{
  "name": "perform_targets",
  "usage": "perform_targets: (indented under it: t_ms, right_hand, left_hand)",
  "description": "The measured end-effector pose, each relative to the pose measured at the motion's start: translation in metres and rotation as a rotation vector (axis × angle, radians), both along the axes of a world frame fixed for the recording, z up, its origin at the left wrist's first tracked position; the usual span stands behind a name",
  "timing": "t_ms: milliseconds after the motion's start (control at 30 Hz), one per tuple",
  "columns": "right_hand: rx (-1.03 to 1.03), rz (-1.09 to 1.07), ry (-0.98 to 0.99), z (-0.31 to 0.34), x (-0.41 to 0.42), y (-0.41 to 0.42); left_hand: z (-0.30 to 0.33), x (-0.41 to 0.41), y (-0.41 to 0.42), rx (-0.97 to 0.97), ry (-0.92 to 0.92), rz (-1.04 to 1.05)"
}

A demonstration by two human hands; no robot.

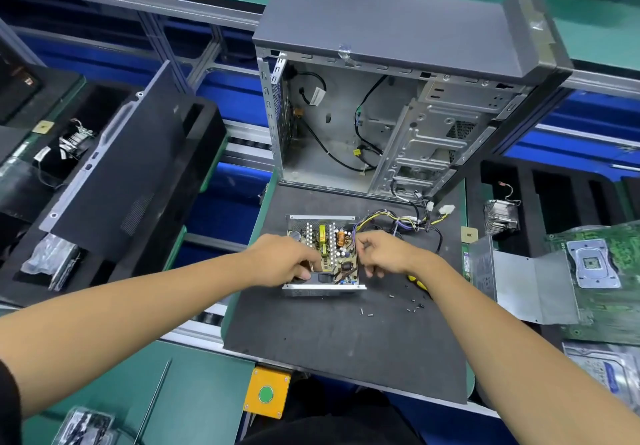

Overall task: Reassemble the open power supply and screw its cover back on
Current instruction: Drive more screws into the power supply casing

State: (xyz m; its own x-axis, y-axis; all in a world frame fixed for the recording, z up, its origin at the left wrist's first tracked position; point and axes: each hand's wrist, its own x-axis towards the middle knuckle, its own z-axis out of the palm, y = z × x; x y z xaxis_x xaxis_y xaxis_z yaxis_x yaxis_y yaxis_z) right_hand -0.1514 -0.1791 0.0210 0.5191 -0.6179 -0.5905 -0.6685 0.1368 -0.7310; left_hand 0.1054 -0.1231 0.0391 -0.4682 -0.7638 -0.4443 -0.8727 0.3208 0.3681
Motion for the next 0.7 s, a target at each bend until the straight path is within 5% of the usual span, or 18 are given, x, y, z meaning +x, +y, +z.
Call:
perform_targets:
  t_ms: [233, 433, 700]
  right_hand:
    - [-0.038, -0.006, -0.041, -0.003, -0.004, -0.002]
    - [-0.148, 0.059, 0.059, -0.007, -0.007, -0.006]
    - [-0.154, -0.075, -0.061, -0.017, -0.009, -0.001]
  left_hand:
    - [-0.007, -0.003, 0.011, -0.075, -0.010, -0.008]
    - [0.001, -0.003, 0.001, 0.051, -0.011, -0.122]
    - [0.002, 0.000, 0.000, 0.077, 0.016, -0.195]
